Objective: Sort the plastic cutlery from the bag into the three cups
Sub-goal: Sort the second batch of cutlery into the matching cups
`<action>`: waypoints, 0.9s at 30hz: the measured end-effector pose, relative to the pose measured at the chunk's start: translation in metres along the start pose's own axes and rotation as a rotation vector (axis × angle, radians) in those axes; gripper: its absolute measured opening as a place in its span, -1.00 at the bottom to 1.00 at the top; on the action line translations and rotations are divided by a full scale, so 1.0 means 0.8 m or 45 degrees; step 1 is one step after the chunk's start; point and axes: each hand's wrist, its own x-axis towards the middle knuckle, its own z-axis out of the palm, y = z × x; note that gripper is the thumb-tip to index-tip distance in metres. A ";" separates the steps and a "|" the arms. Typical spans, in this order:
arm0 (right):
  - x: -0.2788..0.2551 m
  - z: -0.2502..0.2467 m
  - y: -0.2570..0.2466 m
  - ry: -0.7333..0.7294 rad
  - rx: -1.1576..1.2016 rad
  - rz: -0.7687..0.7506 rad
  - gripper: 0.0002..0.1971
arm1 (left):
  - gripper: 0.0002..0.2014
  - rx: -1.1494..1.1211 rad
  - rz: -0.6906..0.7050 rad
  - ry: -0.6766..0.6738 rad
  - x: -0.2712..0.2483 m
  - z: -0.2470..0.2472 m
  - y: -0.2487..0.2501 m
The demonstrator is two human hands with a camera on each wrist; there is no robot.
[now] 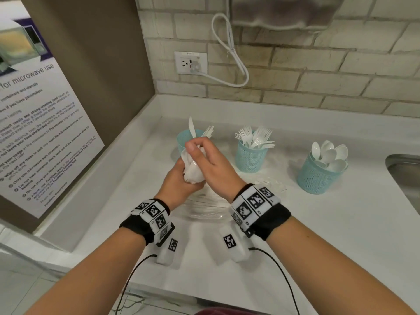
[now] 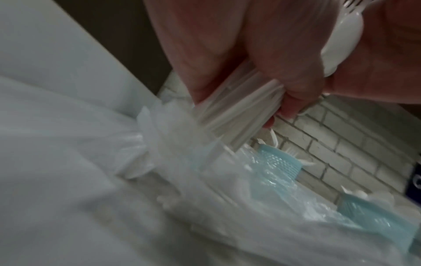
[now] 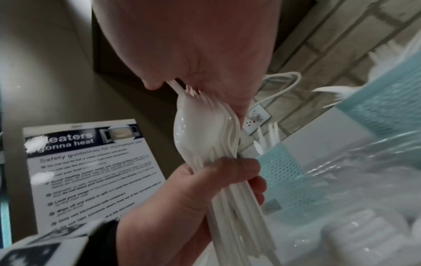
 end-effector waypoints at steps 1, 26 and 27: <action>0.005 0.009 -0.001 -0.030 -0.029 -0.006 -0.82 | -0.38 -0.041 -0.026 0.031 -0.003 -0.004 0.000; 0.030 0.013 0.030 0.014 0.337 0.382 -0.64 | -0.72 -0.067 -0.260 -0.088 -0.001 -0.026 -0.031; 0.032 0.010 0.029 0.044 0.336 0.380 -0.74 | -0.73 -0.078 -0.236 -0.072 0.002 -0.026 -0.026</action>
